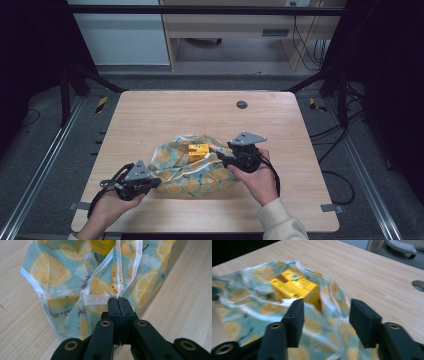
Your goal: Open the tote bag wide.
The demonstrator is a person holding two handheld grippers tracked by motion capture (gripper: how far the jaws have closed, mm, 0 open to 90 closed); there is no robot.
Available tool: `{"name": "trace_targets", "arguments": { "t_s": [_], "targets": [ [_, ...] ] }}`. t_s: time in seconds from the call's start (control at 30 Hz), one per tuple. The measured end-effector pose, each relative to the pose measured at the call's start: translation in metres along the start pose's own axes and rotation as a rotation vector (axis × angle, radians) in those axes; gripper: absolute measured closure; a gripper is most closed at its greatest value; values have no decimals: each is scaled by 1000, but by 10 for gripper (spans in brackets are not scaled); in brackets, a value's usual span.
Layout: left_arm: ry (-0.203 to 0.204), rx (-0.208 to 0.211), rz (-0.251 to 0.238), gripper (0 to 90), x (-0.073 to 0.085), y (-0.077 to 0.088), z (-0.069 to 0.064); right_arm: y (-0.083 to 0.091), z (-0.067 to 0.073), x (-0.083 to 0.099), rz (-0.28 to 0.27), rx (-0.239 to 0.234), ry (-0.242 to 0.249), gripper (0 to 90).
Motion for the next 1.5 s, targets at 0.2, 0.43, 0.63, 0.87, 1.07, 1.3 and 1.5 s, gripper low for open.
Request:
{"name": "trace_targets", "arguments": {
  "t_s": [0.2,0.43,0.63,0.87,1.07,1.3,1.5],
  "targets": [
    [0,1,7,895,2,-5,1,-14,7,8,57,-14,27,434],
    [-5,-2,27,895,5,-10,2,-24,14,27,129,-27,23,330],
    [-5,1,41,895,7,-10,4,-29,18,34,175,-24,56,738],
    [-10,-9,63,894,14,-7,6,-10,32,36,145,-66,100,879],
    [-33,-15,113,893,21,-10,5,-3,50,52,183,-114,136,882],
    [-61,-11,166,891,24,-19,1,-5,52,68,216,-155,123,784],
    [-69,-5,194,888,27,-25,0,5,41,58,145,-141,79,641]
  ]
}}
Point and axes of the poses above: each handheld gripper's, and its own axes: y roughly backward along the jaws, x roughly out of its underside, z roughly to its left, the point moved 4 cm from there along -y, roughly forward along the jaws, and after that the axes turned 14 degrees about z, right-handed, at the moved point
